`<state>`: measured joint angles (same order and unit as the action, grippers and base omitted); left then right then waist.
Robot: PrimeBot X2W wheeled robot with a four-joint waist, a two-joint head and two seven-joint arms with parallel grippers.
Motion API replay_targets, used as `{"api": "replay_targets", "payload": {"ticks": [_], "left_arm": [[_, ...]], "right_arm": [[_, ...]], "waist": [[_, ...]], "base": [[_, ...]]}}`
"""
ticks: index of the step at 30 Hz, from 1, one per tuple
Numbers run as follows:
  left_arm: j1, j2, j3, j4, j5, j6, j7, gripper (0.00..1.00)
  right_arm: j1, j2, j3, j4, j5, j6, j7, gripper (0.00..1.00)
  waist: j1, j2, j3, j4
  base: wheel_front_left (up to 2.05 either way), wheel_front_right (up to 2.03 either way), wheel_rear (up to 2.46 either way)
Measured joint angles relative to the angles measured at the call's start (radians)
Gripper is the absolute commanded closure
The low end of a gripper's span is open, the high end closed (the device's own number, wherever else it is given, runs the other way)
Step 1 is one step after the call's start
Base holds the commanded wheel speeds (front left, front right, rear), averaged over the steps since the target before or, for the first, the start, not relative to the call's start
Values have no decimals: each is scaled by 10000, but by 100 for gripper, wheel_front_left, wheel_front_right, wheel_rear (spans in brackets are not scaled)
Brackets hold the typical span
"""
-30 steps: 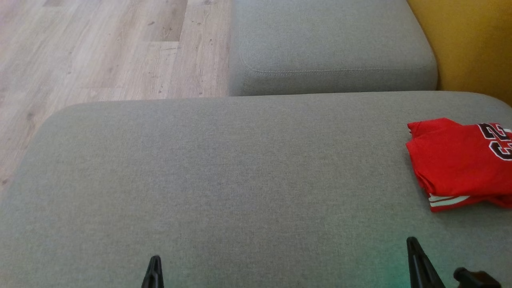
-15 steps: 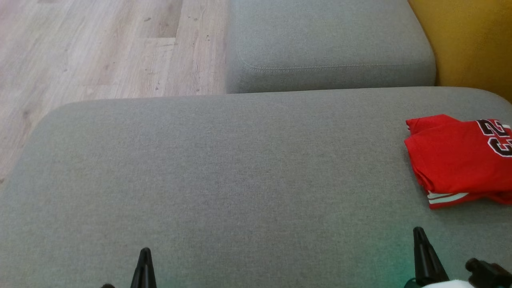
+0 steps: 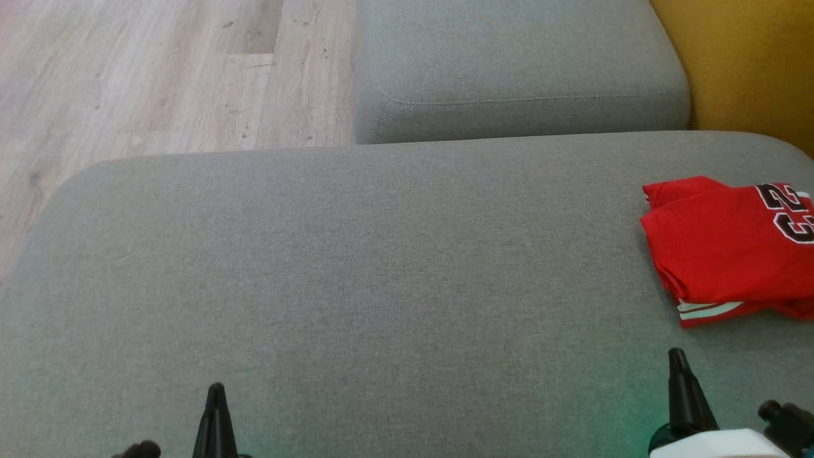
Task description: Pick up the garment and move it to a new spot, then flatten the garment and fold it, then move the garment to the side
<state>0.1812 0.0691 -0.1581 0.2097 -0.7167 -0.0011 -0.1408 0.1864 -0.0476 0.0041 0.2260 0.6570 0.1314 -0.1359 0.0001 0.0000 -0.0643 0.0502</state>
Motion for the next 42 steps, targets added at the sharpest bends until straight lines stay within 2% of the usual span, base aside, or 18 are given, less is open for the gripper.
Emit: {"api": "replay_targets", "payload": {"ticks": [42], "left_arm": [[-1140, 29, 953, 328, -4846, -619, 1089, 100]], "right_arm": [[-1188, -48, -479, 253, 5097, 0, 1085, 100]], "waist": [[-1, 0, 355, -264]], "base": [[0, 0, 0]]}}
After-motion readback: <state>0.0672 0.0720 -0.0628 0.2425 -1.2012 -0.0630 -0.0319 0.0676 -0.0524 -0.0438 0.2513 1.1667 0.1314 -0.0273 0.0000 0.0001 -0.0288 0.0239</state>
